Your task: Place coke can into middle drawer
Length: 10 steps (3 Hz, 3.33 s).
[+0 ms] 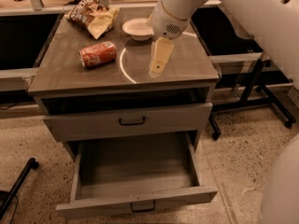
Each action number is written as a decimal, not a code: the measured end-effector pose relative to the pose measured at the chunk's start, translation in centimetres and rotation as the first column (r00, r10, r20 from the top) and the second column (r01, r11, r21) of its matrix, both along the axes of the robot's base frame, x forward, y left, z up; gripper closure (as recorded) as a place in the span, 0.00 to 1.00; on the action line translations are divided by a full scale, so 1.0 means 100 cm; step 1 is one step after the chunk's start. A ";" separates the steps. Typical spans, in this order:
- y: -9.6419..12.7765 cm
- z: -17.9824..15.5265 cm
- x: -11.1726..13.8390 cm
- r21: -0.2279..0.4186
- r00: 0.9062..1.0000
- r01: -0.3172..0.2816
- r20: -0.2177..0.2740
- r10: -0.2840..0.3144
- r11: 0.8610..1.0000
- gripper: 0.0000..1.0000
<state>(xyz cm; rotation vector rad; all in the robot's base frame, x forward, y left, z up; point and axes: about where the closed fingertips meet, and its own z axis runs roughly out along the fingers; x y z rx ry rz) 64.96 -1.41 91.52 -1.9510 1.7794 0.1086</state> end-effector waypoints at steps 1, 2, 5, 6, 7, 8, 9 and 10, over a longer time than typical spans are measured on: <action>0.024 -0.006 0.018 -0.031 0.998 -0.057 0.004 0.057 0.998 0.00; 0.049 -0.011 0.036 -0.050 0.993 -0.117 0.003 0.118 0.992 0.00; 0.127 -0.052 0.076 -0.072 0.970 -0.239 -0.066 0.234 0.968 0.00; 0.140 -0.058 0.080 -0.071 0.964 -0.261 -0.077 0.256 0.963 0.00; 0.149 -0.062 0.083 -0.065 0.960 -0.272 -0.082 0.267 0.960 0.18; 0.158 -0.065 0.084 -0.080 0.958 -0.280 -0.088 0.273 0.957 0.40; 0.171 -0.070 0.082 -0.106 0.955 -0.290 -0.096 0.280 0.951 0.63; 0.182 -0.072 0.079 -0.106 0.953 -0.294 -0.105 0.284 0.950 0.87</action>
Offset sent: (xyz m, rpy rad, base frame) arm 0.0595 0.0769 -0.0111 -0.0736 -0.0136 0.1892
